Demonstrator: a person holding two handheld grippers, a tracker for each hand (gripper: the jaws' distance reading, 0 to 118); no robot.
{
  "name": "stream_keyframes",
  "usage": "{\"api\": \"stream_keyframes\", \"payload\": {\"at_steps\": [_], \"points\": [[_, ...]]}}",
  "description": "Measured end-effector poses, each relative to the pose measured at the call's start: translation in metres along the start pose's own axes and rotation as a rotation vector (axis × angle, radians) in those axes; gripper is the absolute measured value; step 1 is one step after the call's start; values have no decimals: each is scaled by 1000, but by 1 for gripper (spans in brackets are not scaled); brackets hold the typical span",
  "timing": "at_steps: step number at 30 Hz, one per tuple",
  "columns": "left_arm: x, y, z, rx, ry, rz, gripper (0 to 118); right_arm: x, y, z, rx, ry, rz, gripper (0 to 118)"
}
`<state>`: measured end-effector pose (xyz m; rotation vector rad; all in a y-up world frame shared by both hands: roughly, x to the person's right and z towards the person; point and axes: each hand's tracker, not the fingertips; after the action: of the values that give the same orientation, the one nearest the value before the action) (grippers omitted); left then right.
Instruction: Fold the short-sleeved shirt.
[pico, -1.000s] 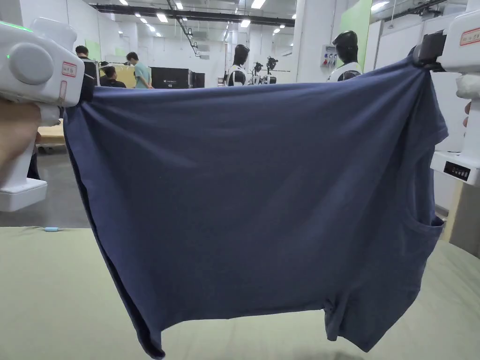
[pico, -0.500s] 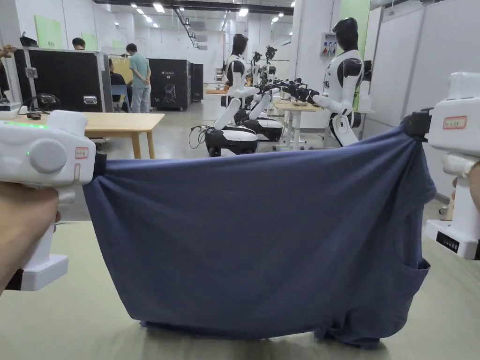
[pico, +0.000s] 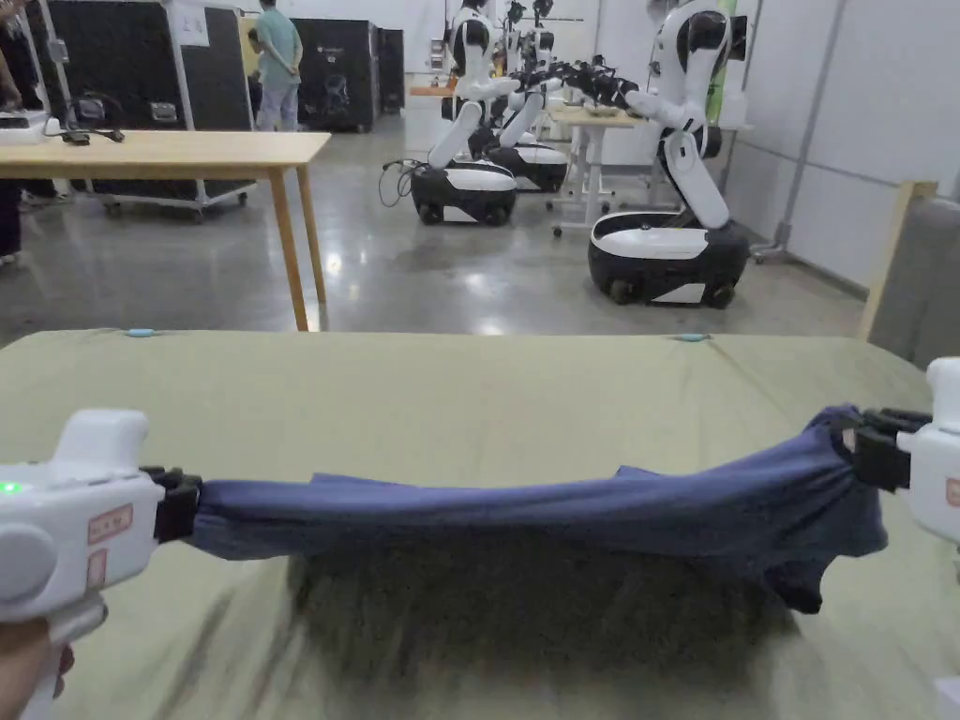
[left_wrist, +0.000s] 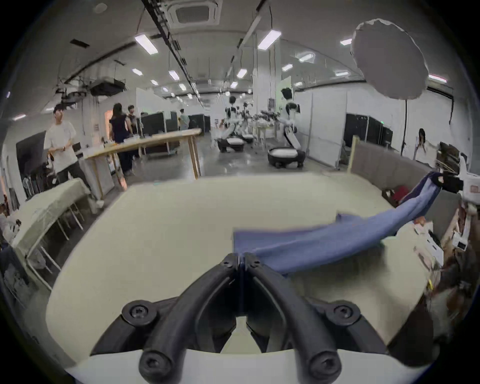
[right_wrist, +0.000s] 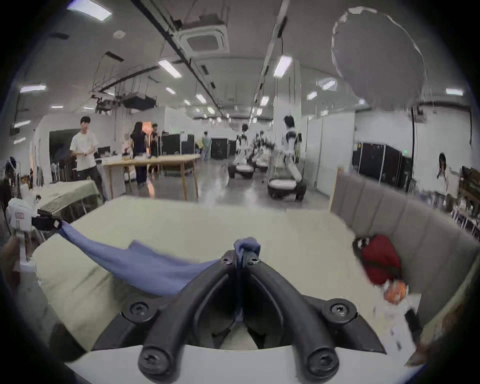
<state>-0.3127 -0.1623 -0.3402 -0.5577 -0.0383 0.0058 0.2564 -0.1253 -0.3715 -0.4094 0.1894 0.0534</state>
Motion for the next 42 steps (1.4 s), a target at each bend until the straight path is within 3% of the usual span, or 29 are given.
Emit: {"api": "stream_keyframes", "payload": {"at_steps": [6, 9, 11, 12, 13, 14, 15, 18, 22, 23, 24, 25, 26, 27, 28, 30, 36, 37, 38, 39, 40, 42], "points": [[9, -122, -5, -217, 14, 28, 1, -4, -156, -9, -296, -51, 18, 4], [13, -135, 4, -217, 26, 37, 3, -2, -187, -6, -319, -49, -17, 4], [17, -134, 10, -201, 41, 46, 19, -1, -192, 0, -316, -42, -31, 8], [19, -131, 13, -195, 47, 43, 61, -1, -192, 3, -313, -42, -31, 35], [22, -127, 20, -182, 55, 36, 96, -4, -191, 7, -298, -49, -20, 75], [28, -124, 25, -172, 62, 24, 115, -8, -186, 12, -250, -74, 17, 109], [35, -121, 32, -115, 58, -6, 117, -11, -181, 16, -228, -60, 30, 118], [58, -109, 51, 39, 44, -66, 117, -33, -159, 35, -83, 31, 4, 118], [83, -101, 57, 171, 67, -83, 117, -63, -143, 47, 55, 13, 26, 118], [86, -100, 57, 165, 62, -83, 116, -68, -142, 48, 72, 16, 28, 117], [89, -100, 57, 168, 62, -81, 110, -71, -141, 50, 86, 15, 22, 107], [81, -107, 48, 168, 62, -70, 96, -74, -142, 50, 99, 17, 7, 83], [79, -108, 45, 159, 66, -65, 68, -77, -142, 47, 94, 1, 0, 42], [77, -108, 42, 151, 66, -64, 16, -78, -143, 44, 81, -21, -5, 1], [71, -111, 37, 81, 53, -68, 0, -77, -143, 44, 78, -12, -12, 1], [57, -120, 36, 39, 6, -44, 0, -75, -146, 42, 48, 11, -45, 1], [-3, -147, 38, -83, 102, 25, 2, -70, -159, 45, 11, 2, -52, 1], [-5, -153, 39, -98, 105, 31, 14, -68, -162, 42, -7, 1, -56, 1], [-9, -158, 39, -104, 109, 26, 39, -67, -165, 40, -28, -1, -57, 1], [-12, -160, 36, -124, 101, 19, 94, -67, -167, 38, -39, -2, -54, 1], [-14, -163, 31, -163, 92, 5, 118, -66, -170, 38, -48, -2, -52, 1], [-11, -167, 27, -85, 95, -18, 116, -64, -175, 35, -73, -8, -46, 1]]}}
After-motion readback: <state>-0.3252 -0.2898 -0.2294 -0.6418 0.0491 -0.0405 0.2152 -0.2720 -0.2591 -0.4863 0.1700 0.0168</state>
